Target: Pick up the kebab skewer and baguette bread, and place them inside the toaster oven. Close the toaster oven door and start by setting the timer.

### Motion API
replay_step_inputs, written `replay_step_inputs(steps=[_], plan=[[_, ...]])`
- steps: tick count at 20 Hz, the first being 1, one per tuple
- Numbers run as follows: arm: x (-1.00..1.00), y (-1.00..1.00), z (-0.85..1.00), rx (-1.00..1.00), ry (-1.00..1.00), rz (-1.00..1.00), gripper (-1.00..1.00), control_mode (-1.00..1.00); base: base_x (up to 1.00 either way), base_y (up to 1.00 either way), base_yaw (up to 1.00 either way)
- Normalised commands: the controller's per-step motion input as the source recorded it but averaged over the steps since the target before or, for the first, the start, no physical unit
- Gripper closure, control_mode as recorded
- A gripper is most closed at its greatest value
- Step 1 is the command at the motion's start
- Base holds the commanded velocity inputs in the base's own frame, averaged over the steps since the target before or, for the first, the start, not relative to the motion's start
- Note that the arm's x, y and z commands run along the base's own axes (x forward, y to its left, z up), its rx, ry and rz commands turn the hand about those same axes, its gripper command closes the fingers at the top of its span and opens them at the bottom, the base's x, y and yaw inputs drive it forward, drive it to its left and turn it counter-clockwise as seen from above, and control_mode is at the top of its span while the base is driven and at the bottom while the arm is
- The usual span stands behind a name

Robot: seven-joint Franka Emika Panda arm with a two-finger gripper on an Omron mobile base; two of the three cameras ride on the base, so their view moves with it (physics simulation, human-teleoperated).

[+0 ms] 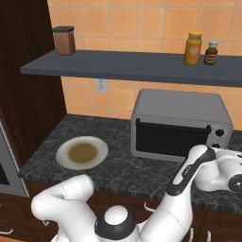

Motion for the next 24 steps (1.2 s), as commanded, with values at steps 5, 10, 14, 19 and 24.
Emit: replay_step_inputs(steps=[5, 10, 14, 19, 24], plan=[[0.01, -0.22, -0.02, 0.00, 0.00, 0.00, -1.00, -1.00, 0.00, 0.00, 0.00], [0.02, -0.01, -0.09, 0.00, 0.00, 0.00, -1.00, -1.00, 0.00, 0.00, 0.00], [0.04, 0.00, -0.09, 0.00, 0.00, 0.00, -1.00, -1.00, 0.00, 0.00, 0.00], [0.11, 0.00, -0.02, 0.00, 0.00, 0.00, -1.00, -1.00, 0.00, 0.00, 0.00], [0.11, 0.00, -0.01, 0.00, 0.00, 0.00, -1.00, -1.00, 0.00, 0.00, 0.00]])
